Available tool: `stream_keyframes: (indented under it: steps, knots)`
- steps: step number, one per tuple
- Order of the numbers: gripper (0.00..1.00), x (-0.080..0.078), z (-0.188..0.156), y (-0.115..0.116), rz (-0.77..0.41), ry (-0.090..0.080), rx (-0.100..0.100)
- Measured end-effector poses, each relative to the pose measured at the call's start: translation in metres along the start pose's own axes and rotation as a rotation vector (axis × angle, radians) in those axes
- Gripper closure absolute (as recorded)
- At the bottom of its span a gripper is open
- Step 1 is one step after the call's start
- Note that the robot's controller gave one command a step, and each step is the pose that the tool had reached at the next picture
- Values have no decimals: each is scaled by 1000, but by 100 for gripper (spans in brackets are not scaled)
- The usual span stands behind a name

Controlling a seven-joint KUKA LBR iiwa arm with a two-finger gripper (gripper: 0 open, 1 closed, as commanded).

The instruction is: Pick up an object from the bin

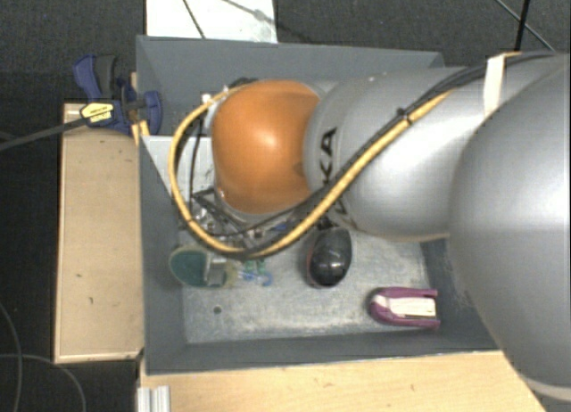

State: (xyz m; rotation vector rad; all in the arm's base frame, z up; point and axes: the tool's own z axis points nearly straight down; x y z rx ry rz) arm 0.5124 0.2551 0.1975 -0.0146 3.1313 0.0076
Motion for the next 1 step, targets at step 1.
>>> stream_keyframes:
  steps: [1]
  knots:
    - [100,1,-66,-5,-298,3,1]
